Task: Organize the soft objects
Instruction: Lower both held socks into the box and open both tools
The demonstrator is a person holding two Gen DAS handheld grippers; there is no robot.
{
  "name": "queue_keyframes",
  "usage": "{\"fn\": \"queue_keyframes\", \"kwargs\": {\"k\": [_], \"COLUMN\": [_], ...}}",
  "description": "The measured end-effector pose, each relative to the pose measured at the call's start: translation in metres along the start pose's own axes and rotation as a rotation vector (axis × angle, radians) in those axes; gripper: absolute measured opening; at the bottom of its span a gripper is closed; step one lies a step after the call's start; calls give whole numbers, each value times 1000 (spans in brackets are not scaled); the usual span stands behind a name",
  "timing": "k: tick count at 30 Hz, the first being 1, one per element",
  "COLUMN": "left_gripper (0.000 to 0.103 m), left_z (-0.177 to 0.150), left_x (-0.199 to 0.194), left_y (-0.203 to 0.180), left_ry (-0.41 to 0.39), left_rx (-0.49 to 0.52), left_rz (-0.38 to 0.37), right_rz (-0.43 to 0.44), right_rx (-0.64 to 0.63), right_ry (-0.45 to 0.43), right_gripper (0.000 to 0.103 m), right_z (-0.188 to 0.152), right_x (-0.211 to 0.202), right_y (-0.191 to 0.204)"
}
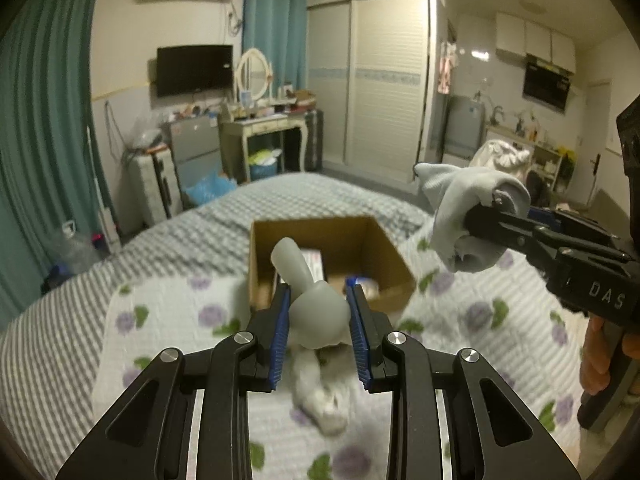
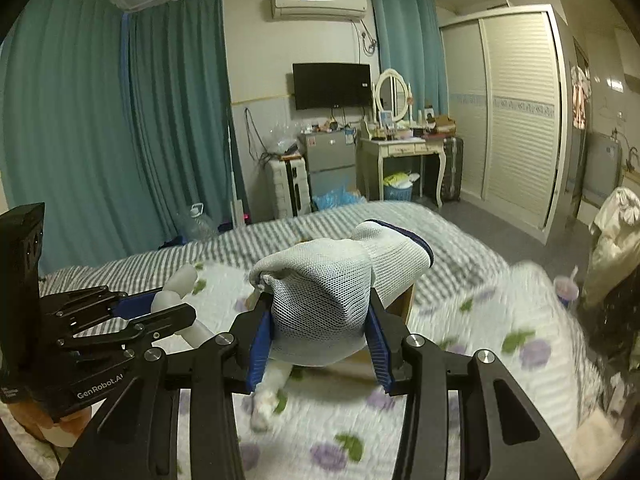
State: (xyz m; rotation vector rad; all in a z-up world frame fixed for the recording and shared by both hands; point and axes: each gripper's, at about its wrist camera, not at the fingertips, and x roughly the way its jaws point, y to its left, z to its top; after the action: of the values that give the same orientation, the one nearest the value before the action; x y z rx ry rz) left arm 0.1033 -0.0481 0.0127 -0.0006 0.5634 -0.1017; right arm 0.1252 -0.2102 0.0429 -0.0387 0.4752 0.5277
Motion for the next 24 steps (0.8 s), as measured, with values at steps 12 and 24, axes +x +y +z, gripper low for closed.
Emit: {"fn": "queue_keyframes", "kwargs": {"k": [12, 24], "left_gripper": [27, 35], "left_z": [30, 7], "left_x": [119, 176], "left_y": [9, 11], "left_ry": [40, 94], "left_rx": [66, 75], "left_rz": [47, 90], "right_rz": [-17, 0], "right_rx": [-30, 46], "right_ry": [43, 144], "right_gripper": [42, 46], "right_z": [31, -9], "right_x": [116, 200], "right_y": [-29, -78]}}
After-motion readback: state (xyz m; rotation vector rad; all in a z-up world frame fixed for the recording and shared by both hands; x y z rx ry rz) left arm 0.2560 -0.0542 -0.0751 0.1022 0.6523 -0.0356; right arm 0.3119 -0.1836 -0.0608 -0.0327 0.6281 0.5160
